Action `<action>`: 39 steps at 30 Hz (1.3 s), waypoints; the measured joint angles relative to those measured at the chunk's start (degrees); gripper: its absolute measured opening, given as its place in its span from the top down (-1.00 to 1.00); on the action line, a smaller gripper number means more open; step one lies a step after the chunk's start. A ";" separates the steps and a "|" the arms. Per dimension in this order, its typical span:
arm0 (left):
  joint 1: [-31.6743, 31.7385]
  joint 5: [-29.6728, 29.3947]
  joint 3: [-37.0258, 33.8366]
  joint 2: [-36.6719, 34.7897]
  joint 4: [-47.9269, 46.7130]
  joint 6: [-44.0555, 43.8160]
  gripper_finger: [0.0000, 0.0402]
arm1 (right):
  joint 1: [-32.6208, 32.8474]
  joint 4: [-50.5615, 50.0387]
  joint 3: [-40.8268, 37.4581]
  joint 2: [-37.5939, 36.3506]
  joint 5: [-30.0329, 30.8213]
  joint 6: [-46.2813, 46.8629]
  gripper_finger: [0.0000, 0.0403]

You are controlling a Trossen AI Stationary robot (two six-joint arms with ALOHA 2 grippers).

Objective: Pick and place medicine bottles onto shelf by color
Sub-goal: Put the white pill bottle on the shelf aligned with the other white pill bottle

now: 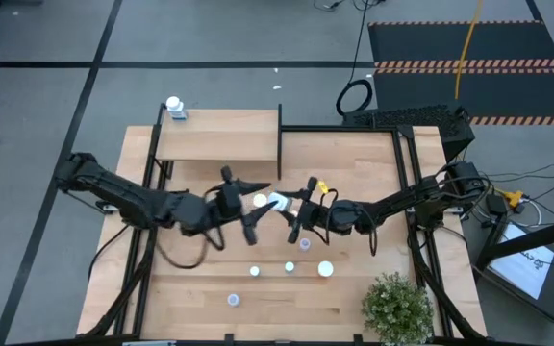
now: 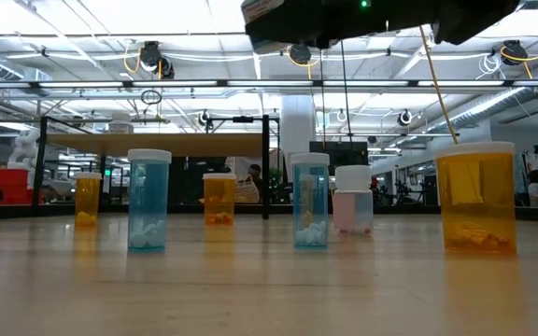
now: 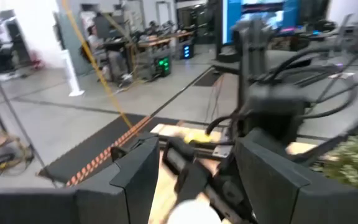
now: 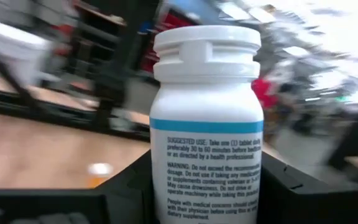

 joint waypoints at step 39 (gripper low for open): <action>-8.79 10.92 0.01 2.35 -30.00 4.97 -0.81 | -9.94 -28.89 5.29 -1.66 -56.54 43.21 0.18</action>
